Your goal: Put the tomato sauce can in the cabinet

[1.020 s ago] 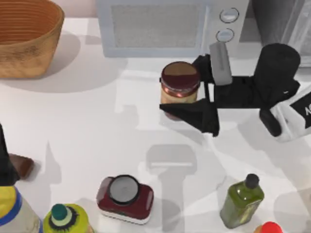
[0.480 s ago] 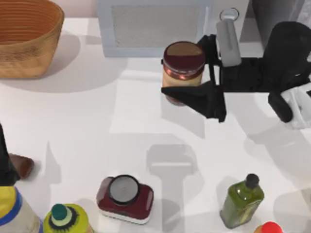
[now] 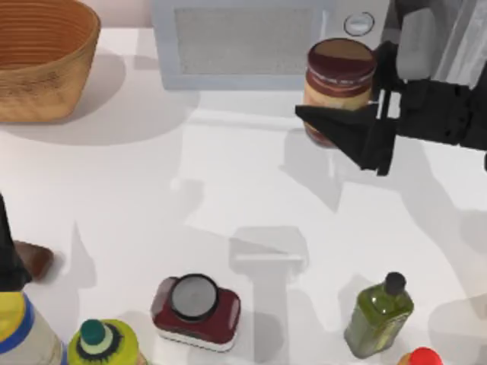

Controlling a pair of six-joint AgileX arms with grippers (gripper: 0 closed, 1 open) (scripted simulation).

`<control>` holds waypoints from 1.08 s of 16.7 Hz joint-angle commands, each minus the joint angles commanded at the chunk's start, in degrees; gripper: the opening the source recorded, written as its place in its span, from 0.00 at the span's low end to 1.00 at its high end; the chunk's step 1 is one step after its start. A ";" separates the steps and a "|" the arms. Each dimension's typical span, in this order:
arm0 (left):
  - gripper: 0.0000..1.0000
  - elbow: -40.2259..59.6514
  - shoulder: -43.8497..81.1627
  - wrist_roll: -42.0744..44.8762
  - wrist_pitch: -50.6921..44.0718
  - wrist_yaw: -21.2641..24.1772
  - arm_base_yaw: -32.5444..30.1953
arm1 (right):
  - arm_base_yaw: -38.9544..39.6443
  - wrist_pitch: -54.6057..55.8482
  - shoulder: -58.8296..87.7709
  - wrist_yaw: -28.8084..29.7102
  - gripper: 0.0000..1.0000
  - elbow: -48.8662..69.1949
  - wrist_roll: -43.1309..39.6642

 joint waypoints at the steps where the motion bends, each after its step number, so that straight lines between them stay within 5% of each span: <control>1: 1.00 0.00 0.00 0.00 0.00 0.00 0.00 | -0.95 -2.81 -4.80 2.80 0.00 -2.63 0.23; 12: 1.00 0.00 0.00 0.00 0.00 0.00 0.00 | -12.05 -36.84 -74.16 39.09 0.00 -34.13 -0.48; 18: 1.00 0.00 0.00 0.00 0.00 0.00 0.00 | -15.80 -48.70 -96.62 53.25 0.00 -44.94 -2.79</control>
